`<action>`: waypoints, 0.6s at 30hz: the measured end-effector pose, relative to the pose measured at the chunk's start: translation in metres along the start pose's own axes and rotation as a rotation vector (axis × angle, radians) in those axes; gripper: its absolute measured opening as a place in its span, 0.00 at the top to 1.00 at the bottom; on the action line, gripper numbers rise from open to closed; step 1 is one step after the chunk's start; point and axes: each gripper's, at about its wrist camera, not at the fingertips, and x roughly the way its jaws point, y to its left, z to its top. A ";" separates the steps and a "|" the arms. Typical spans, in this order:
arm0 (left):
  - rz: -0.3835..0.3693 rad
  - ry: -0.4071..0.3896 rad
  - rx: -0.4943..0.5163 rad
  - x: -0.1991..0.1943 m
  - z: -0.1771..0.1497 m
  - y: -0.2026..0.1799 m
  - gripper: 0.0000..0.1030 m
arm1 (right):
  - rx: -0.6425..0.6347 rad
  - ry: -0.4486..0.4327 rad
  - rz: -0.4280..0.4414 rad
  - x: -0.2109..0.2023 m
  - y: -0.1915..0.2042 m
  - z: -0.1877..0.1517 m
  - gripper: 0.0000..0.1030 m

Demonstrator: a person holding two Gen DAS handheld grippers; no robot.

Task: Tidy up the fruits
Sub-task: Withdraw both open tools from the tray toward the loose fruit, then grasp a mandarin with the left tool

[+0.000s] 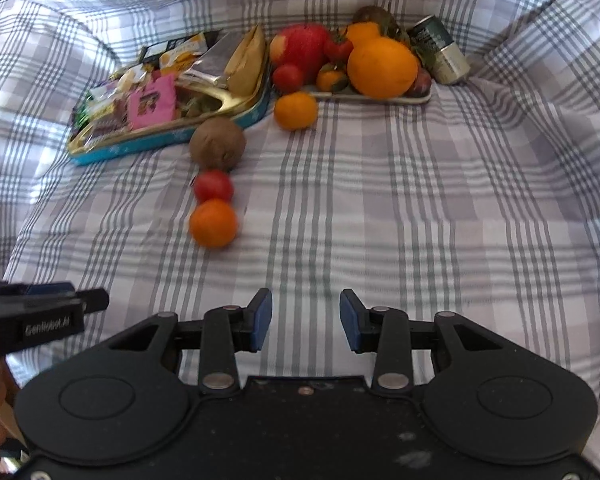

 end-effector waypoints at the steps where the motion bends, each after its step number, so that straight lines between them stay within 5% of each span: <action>1: -0.001 -0.005 0.006 0.001 0.003 -0.002 0.55 | 0.004 -0.002 -0.004 0.002 -0.002 0.004 0.61; 18: -0.184 -0.121 0.161 -0.001 0.033 -0.056 0.55 | 0.111 0.007 -0.010 0.029 -0.036 0.020 0.60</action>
